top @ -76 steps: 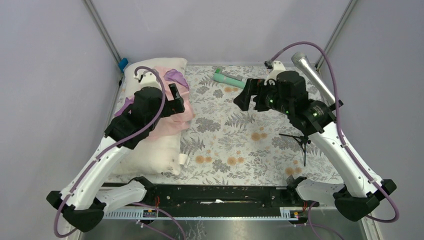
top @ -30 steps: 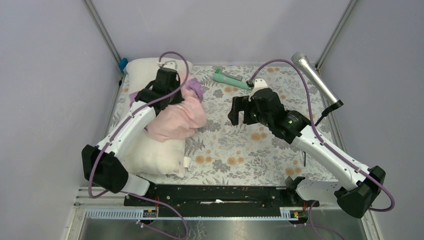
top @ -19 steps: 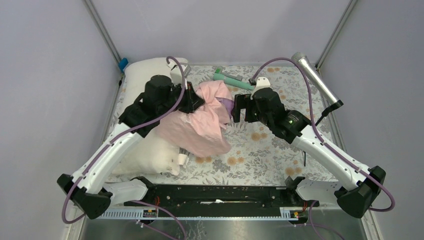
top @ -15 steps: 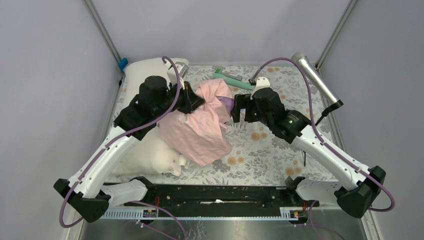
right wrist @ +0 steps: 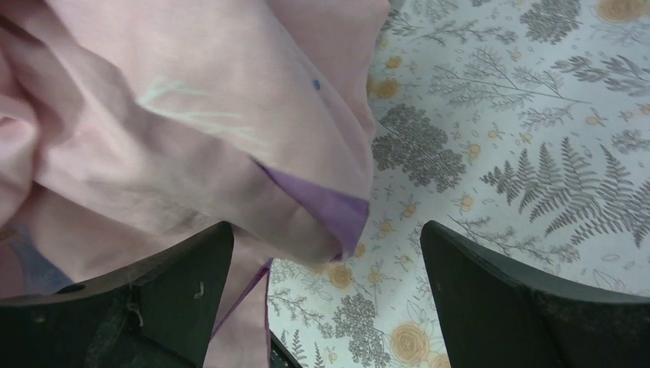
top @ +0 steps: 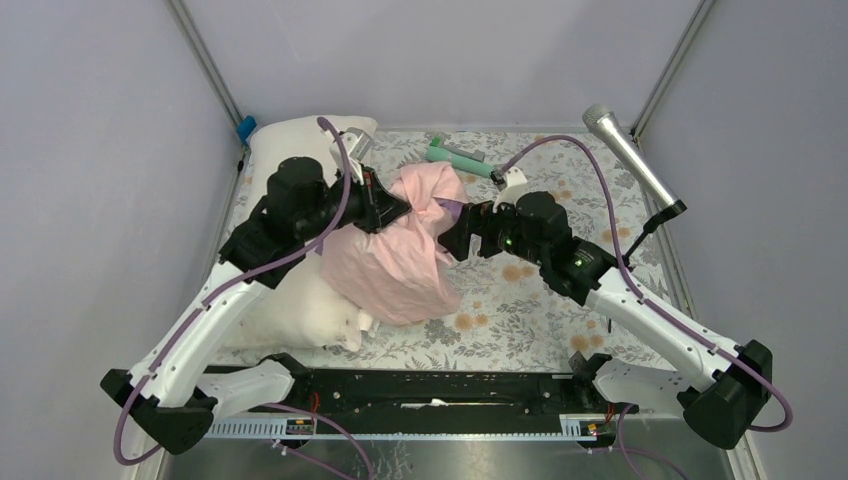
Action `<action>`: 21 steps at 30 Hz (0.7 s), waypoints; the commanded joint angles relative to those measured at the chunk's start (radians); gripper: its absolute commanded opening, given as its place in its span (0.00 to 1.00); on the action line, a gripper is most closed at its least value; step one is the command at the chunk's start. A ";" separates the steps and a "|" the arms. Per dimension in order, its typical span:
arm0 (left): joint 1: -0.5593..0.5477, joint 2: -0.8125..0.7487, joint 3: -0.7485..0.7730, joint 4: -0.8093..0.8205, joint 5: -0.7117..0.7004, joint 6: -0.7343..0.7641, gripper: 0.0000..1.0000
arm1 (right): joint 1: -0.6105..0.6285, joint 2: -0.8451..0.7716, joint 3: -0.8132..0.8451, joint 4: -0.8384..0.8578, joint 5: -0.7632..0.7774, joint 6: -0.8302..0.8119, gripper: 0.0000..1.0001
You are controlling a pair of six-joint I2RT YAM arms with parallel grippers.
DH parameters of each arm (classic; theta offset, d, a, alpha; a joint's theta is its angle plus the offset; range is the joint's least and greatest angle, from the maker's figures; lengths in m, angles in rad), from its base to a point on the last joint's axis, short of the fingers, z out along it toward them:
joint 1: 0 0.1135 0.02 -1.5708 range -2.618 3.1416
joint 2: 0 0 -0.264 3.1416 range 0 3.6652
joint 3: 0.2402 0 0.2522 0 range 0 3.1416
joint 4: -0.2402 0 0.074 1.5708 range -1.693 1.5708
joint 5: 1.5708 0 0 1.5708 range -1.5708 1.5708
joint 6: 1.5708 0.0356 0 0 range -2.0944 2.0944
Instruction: Put the pillow into the pillowcase
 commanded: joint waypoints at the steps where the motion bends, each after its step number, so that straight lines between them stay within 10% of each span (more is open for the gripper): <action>1: 0.013 -0.072 0.086 0.108 0.079 0.037 0.00 | 0.008 -0.030 -0.019 0.225 -0.093 -0.016 0.99; 6: 0.033 -0.075 0.088 0.116 0.140 0.045 0.00 | 0.007 -0.020 0.001 0.337 -0.163 -0.005 0.85; 11: 0.068 -0.049 0.046 0.165 0.175 0.005 0.00 | 0.007 -0.033 0.147 0.171 -0.041 -0.055 0.01; 14: 0.076 -0.021 0.027 0.186 0.154 -0.015 0.17 | 0.007 -0.050 0.289 -0.052 0.120 -0.116 0.00; 21: 0.040 0.057 -0.018 0.246 0.144 -0.073 0.89 | 0.007 0.028 0.631 -0.439 0.239 -0.217 0.00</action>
